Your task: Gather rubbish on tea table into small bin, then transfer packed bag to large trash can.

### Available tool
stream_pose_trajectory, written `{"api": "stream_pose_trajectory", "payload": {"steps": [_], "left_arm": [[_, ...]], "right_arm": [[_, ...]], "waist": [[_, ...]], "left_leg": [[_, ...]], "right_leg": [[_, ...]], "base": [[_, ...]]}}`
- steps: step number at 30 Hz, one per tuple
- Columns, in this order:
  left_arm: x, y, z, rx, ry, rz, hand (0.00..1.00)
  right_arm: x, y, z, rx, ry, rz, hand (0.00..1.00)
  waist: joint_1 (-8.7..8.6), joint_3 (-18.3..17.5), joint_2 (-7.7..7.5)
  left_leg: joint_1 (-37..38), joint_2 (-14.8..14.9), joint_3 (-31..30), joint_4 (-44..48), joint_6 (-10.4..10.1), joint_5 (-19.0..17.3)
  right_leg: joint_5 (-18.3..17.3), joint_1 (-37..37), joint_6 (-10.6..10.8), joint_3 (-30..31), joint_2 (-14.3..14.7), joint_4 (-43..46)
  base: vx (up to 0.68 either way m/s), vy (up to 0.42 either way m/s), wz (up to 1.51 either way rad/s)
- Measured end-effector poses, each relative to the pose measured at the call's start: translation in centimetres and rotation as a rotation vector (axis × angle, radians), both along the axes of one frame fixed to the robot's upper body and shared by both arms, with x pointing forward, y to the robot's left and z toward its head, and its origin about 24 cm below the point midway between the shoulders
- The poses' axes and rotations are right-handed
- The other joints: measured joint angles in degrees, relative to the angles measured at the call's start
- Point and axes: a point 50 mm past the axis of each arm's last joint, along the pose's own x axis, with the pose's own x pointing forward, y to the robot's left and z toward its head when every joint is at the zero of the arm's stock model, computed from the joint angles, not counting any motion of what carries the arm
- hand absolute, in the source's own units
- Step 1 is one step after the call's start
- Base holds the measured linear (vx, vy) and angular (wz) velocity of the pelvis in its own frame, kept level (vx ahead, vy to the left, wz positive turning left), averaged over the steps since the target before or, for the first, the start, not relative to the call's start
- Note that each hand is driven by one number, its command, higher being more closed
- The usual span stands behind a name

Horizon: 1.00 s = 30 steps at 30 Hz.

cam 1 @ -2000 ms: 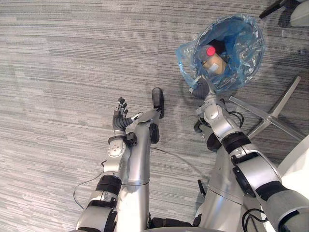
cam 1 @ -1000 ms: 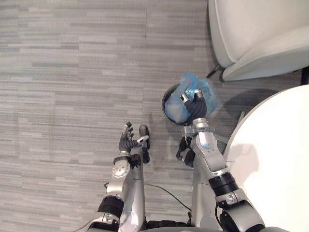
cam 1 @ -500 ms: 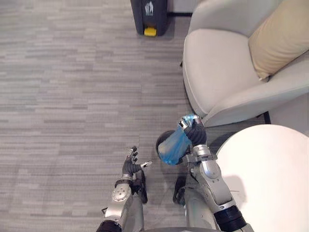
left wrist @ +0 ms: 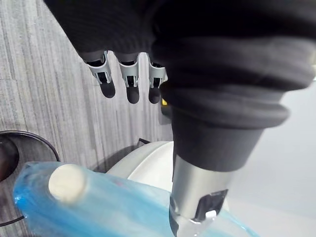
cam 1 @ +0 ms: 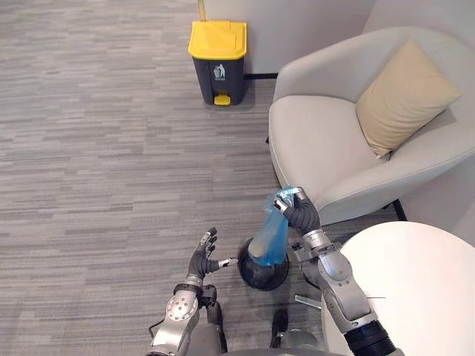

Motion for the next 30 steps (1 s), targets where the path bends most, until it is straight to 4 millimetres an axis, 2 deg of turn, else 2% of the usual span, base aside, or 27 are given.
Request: {"api": "stream_pose_trajectory", "payload": {"steps": [2, 7, 10, 16, 19, 24, 30], "left_arm": [[-0.5, -0.3, -0.1, 0.013, 0.001, -0.029, 0.0], [-0.3, -1.1, 1.0, 0.067, -0.069, -0.098, 0.0], [0.0, -1.1, 2.0, 0.154, -0.142, -0.146, 0.0], [0.9, -2.4, 3.9, 0.242, -0.266, -0.23, 0.0], [1.5, -3.0, 4.7, 0.274, -0.319, -0.239, 0.0], [2.6, -4.0, 6.3, 0.321, -0.422, -0.237, 0.0], [2.6, -5.2, 7.0, 0.284, -0.449, -0.208, 0.0]], "right_arm": [[0.0, 0.0, 0.0, 0.008, 0.005, 0.021, 1.0], [0.0, 0.2, 0.1, 0.042, 0.015, 0.058, 1.0], [0.1, 1.2, 0.5, 0.043, 0.004, 0.137, 1.0], [0.7, 2.5, 1.9, 0.058, -0.04, 0.215, 1.0], [0.9, 3.3, 2.5, 0.061, -0.059, 0.249, 1.0], [1.4, 4.0, 3.6, 0.069, -0.095, 0.279, 1.0], [1.4, 4.6, 4.1, 0.112, -0.099, 0.302, 1.0]], "waist": [[0.07, -1.6, 0.38], [0.06, -1.9, 0.56], [0.06, -2.2, 0.24], [0.28, -2.8, -0.19], [0.22, -4.2, -0.32], [0.2, -4.3, -0.44], [0.2, -4.5, -0.49]], "left_leg": [[0.8, -0.1, -0.5, -1.3, -0.5, 0.4], [2.5, 0.2, -1.7, -3.3, -0.9, 0.7], [3.4, 0.3, -1.7, -5.3, -1.2, 1.1], [4.2, -0.1, -1.8, -6.2, -1.0, 1.8], [4.3, -0.3, -1.7, -7.0, -0.9, 2.1], [4.5, -0.6, -1.9, -6.9, -0.7, 2.3], [6.4, -0.9, -1.9, -8.9, -0.6, 3.0]], "right_leg": [[0.7, 0.4, -0.3, 0.5, 0.3, -0.9], [1.9, 0.8, -0.5, 1.6, 1.2, -2.0], [3.0, 0.8, -0.5, 2.9, 1.8, -3.3], [5.0, 1.7, 0.0, 3.2, 1.9, -5.2], [5.9, 2.1, 0.0, 3.3, 1.9, -6.8], [6.3, 3.0, 0.1, 3.2, 1.9, -7.5], [6.2, 3.7, 0.2, 3.3, 1.9, -7.7]], "base": [[-0.02, 0.004, -0.11], [-0.09, 0.009, -0.12], [-0.11, 0.014, -0.17], [-0.05, 0.01, -0.03], [0.0, 0.001, -0.01], [0.01, 0.0, 0.0], [-0.02, 0.004, 0.0]]}}
